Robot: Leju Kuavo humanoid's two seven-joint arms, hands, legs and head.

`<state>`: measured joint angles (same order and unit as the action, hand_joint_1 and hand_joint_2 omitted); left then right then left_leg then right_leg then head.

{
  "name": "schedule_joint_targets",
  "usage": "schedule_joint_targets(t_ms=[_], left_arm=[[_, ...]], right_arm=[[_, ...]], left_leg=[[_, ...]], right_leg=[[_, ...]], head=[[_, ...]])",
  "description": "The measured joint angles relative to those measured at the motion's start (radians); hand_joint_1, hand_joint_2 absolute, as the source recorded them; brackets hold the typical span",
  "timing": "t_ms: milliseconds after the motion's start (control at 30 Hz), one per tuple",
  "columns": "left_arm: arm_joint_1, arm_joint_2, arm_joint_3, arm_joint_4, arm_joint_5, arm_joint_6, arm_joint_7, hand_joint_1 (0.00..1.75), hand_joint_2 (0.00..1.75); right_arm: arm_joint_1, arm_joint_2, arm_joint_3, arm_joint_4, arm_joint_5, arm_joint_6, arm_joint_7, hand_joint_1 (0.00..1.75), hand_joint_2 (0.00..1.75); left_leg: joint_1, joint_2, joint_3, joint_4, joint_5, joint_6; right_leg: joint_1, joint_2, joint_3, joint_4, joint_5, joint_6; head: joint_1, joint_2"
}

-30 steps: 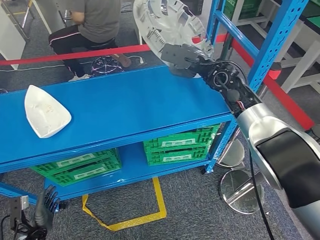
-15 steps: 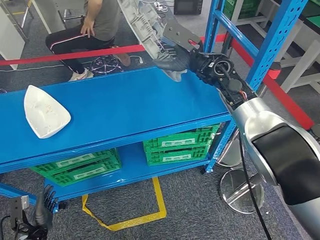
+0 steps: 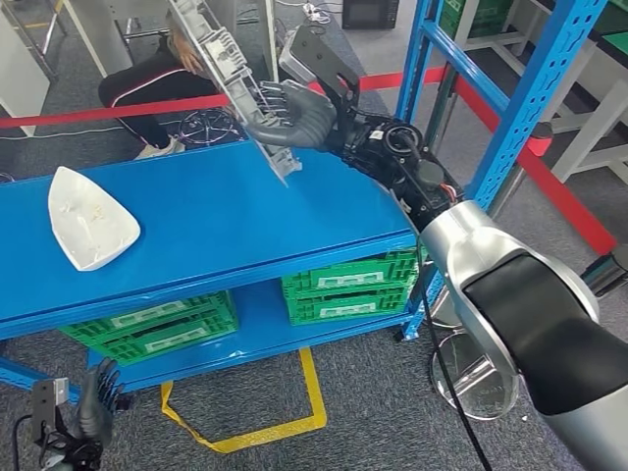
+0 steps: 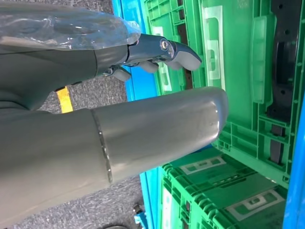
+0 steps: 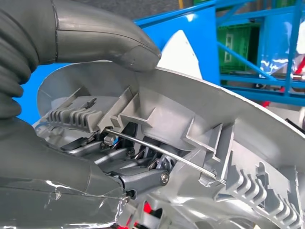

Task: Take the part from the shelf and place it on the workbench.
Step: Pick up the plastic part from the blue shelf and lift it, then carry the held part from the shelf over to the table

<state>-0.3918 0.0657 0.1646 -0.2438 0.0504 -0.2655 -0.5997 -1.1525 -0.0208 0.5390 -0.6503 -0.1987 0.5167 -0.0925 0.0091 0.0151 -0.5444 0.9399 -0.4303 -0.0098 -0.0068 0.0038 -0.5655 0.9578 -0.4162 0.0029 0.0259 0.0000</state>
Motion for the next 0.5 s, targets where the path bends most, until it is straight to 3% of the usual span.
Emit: schedule_joint_targets(t_ms=[267, 500], left_arm=[[-0.001, -0.001, -0.027, 0.0, 0.002, 0.0, 0.0, 0.0, 0.0], [-0.002, -0.002, -0.056, 0.0, 0.019, 0.013, -0.001, 0.0, 0.0]], right_arm=[[0.004, 0.005, 0.0, -0.016, -0.021, -0.009, 0.009, 1.75, 1.75], [0.01, 0.006, 0.009, -0.088, -0.2, -0.013, 0.078, 1.75, 1.75]], left_leg=[[0.0, 0.0, 0.0, 0.0, 0.0, 0.0], [0.0, 0.001, 0.0, 0.0, 0.0, 0.0]], right_leg=[[0.0, 0.0, 0.0, 0.0, 0.0, 0.0], [0.0, 0.0, -0.001, 0.0, 0.0, 0.0]], head=[[0.0, 0.0], [-0.001, 0.0]])
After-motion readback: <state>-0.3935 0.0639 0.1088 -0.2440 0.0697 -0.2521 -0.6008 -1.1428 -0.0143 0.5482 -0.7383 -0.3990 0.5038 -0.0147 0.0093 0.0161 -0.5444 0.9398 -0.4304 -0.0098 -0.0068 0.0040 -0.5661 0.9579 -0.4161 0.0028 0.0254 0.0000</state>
